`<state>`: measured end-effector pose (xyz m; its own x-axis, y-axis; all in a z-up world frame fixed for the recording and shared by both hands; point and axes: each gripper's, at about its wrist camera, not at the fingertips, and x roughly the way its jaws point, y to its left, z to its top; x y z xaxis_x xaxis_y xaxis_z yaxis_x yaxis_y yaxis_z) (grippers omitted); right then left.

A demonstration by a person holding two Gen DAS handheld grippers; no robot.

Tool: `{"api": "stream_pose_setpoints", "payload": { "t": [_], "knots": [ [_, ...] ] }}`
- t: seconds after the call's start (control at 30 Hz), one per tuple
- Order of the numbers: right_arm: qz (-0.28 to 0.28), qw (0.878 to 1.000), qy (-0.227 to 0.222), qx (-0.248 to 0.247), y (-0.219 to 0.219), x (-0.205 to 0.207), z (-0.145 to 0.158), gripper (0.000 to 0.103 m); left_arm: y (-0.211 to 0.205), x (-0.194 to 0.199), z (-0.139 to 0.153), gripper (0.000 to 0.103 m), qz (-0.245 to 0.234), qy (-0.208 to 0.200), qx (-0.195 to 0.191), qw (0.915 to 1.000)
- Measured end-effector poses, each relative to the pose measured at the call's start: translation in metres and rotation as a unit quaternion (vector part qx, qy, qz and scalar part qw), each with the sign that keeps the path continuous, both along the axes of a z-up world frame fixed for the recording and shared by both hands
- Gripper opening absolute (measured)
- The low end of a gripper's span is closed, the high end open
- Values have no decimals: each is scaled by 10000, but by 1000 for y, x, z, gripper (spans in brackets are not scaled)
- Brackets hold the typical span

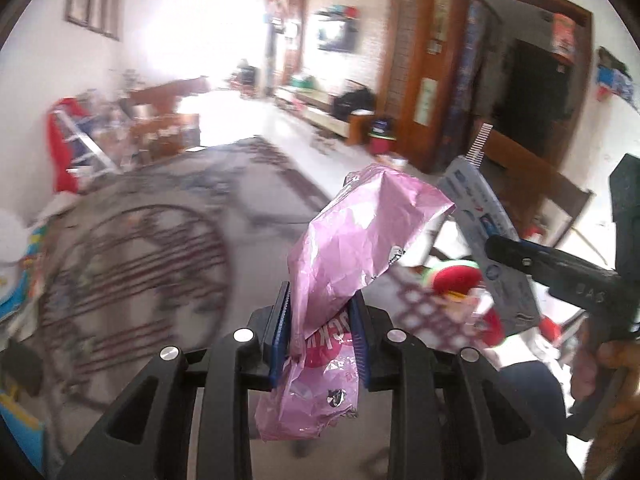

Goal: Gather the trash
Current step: 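Carry the pink bag and toothpaste box to the red bucket and release both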

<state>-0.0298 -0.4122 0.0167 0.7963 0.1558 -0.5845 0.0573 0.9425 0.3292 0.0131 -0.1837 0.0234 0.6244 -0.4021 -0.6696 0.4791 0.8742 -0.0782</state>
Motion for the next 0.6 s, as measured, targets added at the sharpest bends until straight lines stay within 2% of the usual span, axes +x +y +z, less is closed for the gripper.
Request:
{"api": "stream_pose_setpoints", "payload": {
  "t": [0.1, 0.27, 0.33, 0.43, 0.6],
  "knots": [
    [-377, 9992, 108, 115, -31, -8, -13, 50, -43, 7, -7, 25, -550, 293, -197, 9979],
    [-1092, 9925, 390, 394, -82, -21, -48, 50, -106, 24, -31, 25, -1237, 904, -423, 9873],
    [-1350, 9876, 509, 611, -103, -27, -63, 50, -137, 34, -43, 25, -1541, 1099, -319, 9814],
    [-1639, 9814, 654, 753, -125, -30, -82, 50, -174, 38, -54, 25, -1784, 1105, 5, 9777],
    [-1966, 9746, 770, 745, -149, -36, -100, 50, -207, 47, -68, 25, -1985, 1361, -14, 9706]
  ]
}}
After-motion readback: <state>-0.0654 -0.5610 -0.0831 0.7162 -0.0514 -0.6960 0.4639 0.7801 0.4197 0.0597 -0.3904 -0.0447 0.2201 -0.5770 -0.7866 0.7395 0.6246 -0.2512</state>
